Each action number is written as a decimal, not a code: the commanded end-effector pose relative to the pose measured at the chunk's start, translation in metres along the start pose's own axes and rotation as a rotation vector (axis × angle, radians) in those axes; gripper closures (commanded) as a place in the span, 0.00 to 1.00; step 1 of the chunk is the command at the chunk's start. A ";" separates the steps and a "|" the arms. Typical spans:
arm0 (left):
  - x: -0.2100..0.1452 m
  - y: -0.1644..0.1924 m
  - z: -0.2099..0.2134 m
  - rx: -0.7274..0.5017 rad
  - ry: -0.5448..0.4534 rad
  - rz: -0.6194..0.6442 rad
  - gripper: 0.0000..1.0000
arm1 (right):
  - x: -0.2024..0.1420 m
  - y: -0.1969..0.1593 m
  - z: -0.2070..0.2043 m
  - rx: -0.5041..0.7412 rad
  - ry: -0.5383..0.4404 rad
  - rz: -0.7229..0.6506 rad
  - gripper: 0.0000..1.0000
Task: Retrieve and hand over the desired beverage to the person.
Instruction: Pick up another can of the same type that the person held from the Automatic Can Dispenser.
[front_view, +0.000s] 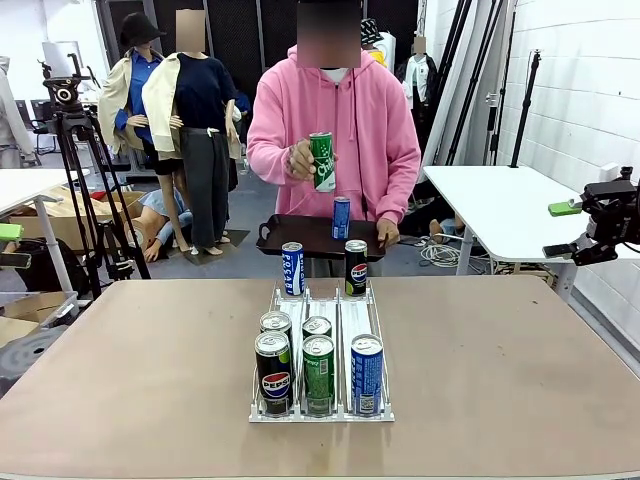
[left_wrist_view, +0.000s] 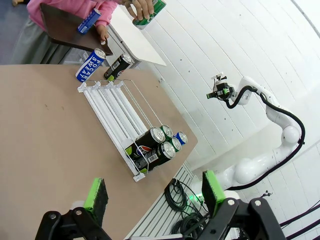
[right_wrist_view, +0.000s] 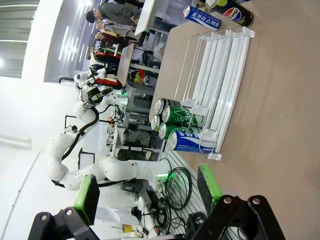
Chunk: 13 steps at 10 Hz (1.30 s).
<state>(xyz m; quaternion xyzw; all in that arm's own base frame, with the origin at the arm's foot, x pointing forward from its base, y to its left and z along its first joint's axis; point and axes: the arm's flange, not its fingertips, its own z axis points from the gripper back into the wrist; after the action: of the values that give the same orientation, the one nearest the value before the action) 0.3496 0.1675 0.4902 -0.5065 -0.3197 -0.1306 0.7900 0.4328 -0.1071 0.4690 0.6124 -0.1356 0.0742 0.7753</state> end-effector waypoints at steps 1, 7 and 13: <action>0.000 -0.001 0.001 -0.016 -0.011 -0.003 0.00 | 0.000 -0.002 -0.001 -0.003 -0.010 -0.001 0.00; 0.000 -0.001 0.001 -0.016 -0.011 -0.003 0.00 | 0.000 -0.002 -0.001 -0.003 -0.010 -0.001 0.00; 0.000 -0.001 0.001 -0.016 -0.011 -0.003 0.00 | 0.000 -0.002 -0.001 -0.003 -0.010 -0.001 0.00</action>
<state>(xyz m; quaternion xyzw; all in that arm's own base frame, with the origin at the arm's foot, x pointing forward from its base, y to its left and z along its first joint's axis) 0.3496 0.1675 0.4902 -0.5065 -0.3197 -0.1306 0.7900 0.4328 -0.1071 0.4690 0.6124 -0.1356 0.0742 0.7753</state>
